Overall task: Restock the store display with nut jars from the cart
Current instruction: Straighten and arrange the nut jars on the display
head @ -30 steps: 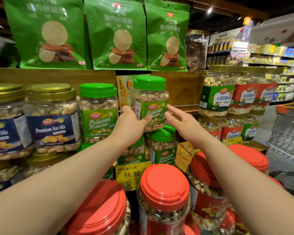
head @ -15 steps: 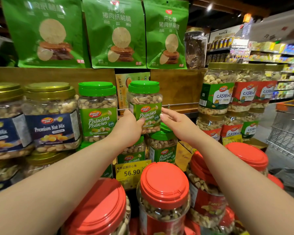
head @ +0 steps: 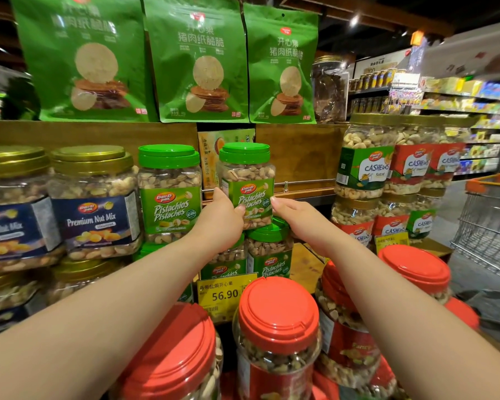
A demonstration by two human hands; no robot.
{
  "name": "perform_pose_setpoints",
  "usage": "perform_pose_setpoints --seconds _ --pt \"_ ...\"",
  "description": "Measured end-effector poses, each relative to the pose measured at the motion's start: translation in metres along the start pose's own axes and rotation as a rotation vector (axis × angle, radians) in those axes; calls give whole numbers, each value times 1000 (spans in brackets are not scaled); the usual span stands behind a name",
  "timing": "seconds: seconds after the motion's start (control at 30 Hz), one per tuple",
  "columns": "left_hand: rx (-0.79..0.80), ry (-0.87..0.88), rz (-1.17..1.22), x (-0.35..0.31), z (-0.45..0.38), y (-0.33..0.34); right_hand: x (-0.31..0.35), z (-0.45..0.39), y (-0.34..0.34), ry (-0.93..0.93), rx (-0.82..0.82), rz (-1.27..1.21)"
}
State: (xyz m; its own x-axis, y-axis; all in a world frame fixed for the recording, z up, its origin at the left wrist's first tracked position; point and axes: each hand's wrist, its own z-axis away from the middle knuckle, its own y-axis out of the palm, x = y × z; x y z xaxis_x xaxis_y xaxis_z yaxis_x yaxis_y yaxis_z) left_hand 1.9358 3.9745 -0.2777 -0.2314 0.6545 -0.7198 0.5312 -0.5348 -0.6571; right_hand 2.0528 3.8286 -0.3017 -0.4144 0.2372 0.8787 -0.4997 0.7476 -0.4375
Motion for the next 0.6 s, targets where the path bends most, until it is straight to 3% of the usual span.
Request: perform_pose_setpoints --seconds 0.3,0.47,0.6 --pt "3 9 33 5 -1 -1 -3 3 -2 -44 -5 217" --pt "-2 24 26 7 0 -1 -8 1 -2 -38 19 138" --pt "-7 18 18 5 -1 0 -8 1 8 4 -7 419"
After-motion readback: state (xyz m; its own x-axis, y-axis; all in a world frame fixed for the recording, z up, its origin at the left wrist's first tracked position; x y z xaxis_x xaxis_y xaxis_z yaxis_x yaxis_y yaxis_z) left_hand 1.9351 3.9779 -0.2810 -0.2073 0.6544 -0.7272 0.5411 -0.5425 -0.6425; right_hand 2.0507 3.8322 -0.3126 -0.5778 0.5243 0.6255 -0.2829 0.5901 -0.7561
